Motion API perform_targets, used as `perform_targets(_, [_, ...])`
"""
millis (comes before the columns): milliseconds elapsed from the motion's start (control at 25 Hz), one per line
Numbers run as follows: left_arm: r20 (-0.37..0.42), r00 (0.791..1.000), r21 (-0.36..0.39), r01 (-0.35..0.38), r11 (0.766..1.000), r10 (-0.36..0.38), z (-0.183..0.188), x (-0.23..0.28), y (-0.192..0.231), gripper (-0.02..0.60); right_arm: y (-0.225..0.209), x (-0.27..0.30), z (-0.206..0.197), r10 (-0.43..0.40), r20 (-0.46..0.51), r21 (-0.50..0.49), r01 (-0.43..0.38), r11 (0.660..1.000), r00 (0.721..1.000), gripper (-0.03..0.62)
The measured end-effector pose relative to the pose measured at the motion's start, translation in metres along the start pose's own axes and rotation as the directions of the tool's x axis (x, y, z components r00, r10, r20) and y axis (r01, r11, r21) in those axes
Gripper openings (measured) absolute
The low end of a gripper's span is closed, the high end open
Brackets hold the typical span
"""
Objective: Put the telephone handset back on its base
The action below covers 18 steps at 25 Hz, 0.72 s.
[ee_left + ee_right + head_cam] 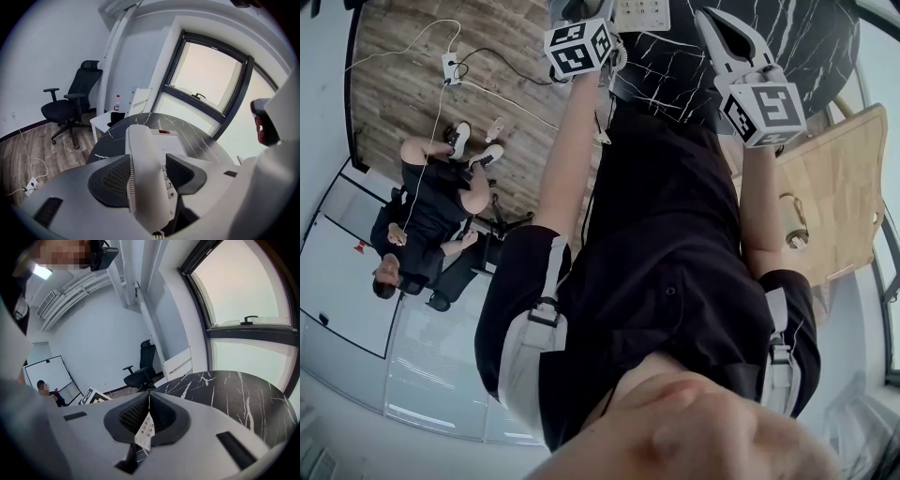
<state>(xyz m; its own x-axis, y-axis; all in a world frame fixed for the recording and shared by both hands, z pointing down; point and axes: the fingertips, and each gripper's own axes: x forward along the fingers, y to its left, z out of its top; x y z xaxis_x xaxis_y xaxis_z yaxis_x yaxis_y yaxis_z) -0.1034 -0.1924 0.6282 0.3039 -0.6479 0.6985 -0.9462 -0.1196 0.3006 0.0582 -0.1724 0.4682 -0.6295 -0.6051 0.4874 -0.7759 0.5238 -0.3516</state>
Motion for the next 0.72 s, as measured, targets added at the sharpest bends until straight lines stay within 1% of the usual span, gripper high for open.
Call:
perform_targets(240, [0.036, 0.999, 0.004, 0.021, 1.000, -0.021, 0.005, -0.014, -0.006, 0.249, 0.010, -0.009, 0.001, -0.013, 0.023, -0.006, 0.013, 1.000, 1.000, 0.031])
perform_targets(480, [0.072, 0.997, 0.011, 0.039, 0.999, -0.039, 0.007, -0.040, -0.006, 0.244, 0.034, -0.020, -0.003, -0.019, 0.038, -0.020, 0.020, 1.000, 0.999, 0.031])
perform_targets(600, [0.083, 0.995, 0.024, 0.049, 0.999, -0.051, 0.005, -0.055, -0.006, 0.238, 0.046, -0.025, -0.006, -0.024, 0.045, -0.025, 0.025, 0.999, 0.999, 0.031])
perform_targets(720, [0.095, 0.994, 0.037, 0.059, 0.998, -0.062, 0.004, -0.068, -0.008, 0.218, 0.058, -0.030, -0.006, -0.034, 0.055, -0.038, 0.036, 0.999, 0.998, 0.031])
